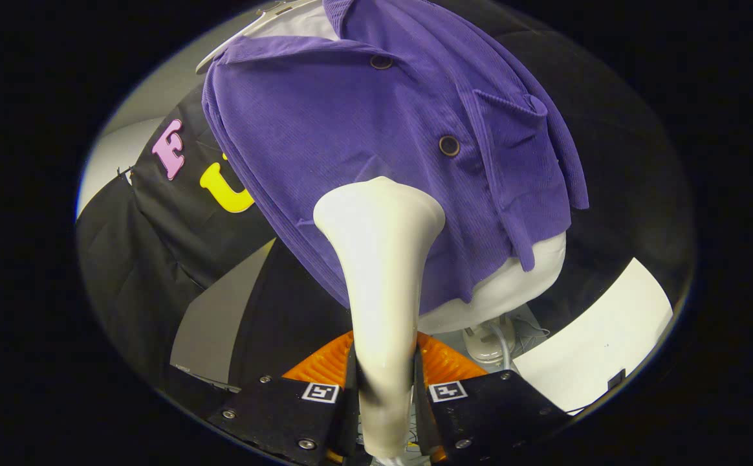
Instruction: Iron the clothes twice with a garment steamer, once on the left side and once on the right side.
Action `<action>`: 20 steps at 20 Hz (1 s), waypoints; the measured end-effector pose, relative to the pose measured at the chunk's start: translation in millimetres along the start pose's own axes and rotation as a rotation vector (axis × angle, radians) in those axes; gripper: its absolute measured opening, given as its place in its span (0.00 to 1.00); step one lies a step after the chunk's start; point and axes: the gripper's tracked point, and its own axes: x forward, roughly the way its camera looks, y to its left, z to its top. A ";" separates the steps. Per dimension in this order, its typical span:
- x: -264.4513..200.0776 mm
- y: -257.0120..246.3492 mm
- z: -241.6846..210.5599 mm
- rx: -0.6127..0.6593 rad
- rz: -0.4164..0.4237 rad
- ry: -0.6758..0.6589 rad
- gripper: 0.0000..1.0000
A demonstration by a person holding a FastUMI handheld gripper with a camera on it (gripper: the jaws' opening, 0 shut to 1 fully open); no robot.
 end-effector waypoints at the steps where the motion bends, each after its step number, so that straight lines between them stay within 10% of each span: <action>1: 4.2 -2.6 -6.4 0.003 -0.006 0.018 0.36; 13: 24.6 -8.3 -48.8 0.014 -0.015 0.117 0.36; 20: -70.4 14.0 7.1 -0.031 0.085 -0.055 0.36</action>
